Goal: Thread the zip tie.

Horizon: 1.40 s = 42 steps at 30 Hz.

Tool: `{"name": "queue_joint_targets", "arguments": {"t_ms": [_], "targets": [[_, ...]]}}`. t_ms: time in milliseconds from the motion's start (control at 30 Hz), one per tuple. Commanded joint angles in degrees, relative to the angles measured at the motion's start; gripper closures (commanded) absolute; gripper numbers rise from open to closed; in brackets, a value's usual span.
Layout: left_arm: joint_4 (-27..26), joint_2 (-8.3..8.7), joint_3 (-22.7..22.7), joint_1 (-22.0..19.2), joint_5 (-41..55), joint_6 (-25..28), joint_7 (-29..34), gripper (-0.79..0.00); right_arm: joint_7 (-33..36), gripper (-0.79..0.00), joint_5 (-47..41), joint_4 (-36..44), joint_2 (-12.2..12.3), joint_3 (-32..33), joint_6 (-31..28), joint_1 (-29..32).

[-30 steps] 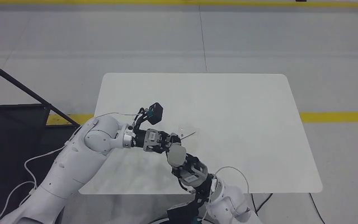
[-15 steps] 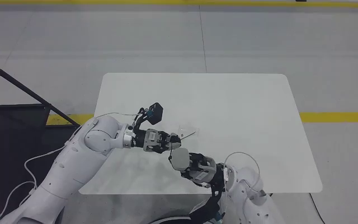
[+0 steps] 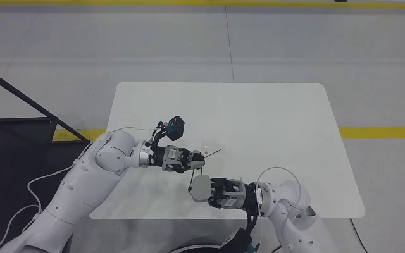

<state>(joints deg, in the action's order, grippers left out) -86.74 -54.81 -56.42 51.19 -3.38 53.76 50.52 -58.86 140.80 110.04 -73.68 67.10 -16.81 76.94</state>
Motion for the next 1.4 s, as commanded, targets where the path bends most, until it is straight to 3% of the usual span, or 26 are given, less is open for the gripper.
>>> {"name": "queue_joint_targets", "arguments": {"t_ms": [0,333,700,933,1367], "targets": [[0.0,0.0,0.0,0.0,0.0,0.0,0.0,0.0,0.0,0.0,0.0,0.0,0.0,0.0,0.0,0.0],[0.0,0.0,0.0,0.0,0.0,0.0,0.0,0.0,0.3,0.0,0.2,0.3,0.1,-0.3,0.1,-0.2],[0.0,0.0,0.0,0.0,0.0,0.0,0.0,0.0,-7.5,0.0,7.2,-2.0,2.1,-0.2,-4.2,-5.9],[0.0,0.0,0.0,0.0,0.0,0.0,0.0,0.0,-2.8,0.0,6.6,-3.7,2.5,0.3,-4.2,-9.0],[0.0,0.0,0.0,0.0,0.0,0.0,0.0,0.0,-4.7,0.0,5.1,-6.3,3.6,-1.4,-3.3,-11.6]]}}
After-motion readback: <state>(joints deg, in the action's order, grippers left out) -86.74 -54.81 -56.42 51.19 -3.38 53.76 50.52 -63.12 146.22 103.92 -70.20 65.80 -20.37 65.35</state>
